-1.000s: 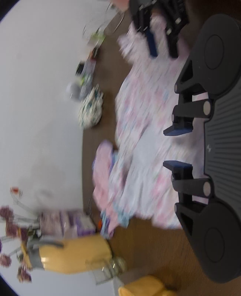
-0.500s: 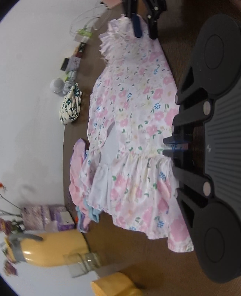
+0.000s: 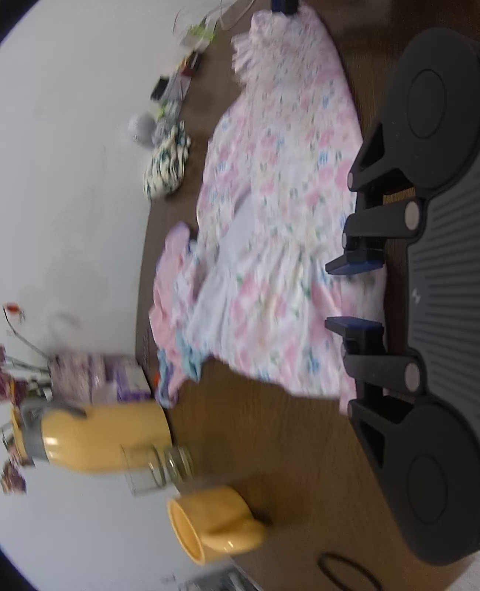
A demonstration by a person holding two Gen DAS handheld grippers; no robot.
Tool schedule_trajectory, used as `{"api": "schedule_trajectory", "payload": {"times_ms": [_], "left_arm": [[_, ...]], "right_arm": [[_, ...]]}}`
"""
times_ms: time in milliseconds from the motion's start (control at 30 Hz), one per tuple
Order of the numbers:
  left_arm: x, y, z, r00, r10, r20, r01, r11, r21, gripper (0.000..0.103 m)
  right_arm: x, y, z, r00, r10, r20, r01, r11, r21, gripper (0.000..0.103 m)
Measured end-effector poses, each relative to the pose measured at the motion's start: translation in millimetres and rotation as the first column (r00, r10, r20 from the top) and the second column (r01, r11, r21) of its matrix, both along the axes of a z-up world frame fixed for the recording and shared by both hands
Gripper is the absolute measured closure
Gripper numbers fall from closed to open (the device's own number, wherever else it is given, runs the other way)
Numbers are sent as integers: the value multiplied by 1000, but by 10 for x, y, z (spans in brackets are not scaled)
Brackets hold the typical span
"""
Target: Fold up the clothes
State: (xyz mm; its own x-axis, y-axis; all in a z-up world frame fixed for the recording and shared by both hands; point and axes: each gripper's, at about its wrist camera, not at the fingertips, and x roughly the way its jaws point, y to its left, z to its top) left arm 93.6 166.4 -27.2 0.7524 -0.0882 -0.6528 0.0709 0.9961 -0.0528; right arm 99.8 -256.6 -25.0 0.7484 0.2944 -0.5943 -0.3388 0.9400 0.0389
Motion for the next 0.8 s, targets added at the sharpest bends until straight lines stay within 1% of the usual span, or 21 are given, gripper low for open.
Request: {"api": "schedule_trajectory", "payload": {"times_ms": [33, 100, 233, 300, 433, 500, 533, 567, 633, 700, 800], "left_arm": [[8, 11, -15, 1000, 6, -4, -6, 1000, 3, 81], [25, 32, -45, 1000, 19, -12, -18, 1000, 10, 81], [49, 34, -69, 999, 30, -23, -29, 999, 29, 81], [60, 25, -71, 999, 32, -27, -31, 999, 43, 80], [65, -3, -76, 999, 36, -26, -34, 998, 59, 80], [64, -13, -78, 999, 38, -25, -36, 997, 65, 80], [66, -13, -77, 999, 39, -25, -38, 997, 65, 80], [65, -14, -78, 999, 40, -24, -39, 997, 64, 80], [64, -15, -79, 999, 41, -23, -40, 997, 64, 80], [62, -15, -81, 999, 41, -21, -39, 997, 65, 80], [67, -19, -78, 999, 40, -22, -38, 997, 68, 80]], "right_arm": [[39, -49, -9, 1000, -29, 0, 29, 999, -19, 52], [119, -125, -80, 998, -55, -21, 54, 998, -40, 52], [218, -222, -254, 994, -83, -67, 79, 994, -71, 55], [194, -256, -286, 994, -88, -67, 83, 994, -69, 55], [152, -293, -285, 993, -93, -77, 88, 994, -69, 55], [110, -320, -210, 995, -88, -55, 86, 995, -43, 55], [86, -336, -167, 996, -85, -41, 84, 996, -29, 53], [77, -364, -135, 995, -93, -30, 92, 995, -34, 49], [76, -432, -80, 993, -118, -10, 117, 991, -62, 44], [121, -547, -108, 989, -144, -30, 141, 986, -88, 44], [233, -708, -184, 990, -119, -78, 115, 992, -51, 46]]}}
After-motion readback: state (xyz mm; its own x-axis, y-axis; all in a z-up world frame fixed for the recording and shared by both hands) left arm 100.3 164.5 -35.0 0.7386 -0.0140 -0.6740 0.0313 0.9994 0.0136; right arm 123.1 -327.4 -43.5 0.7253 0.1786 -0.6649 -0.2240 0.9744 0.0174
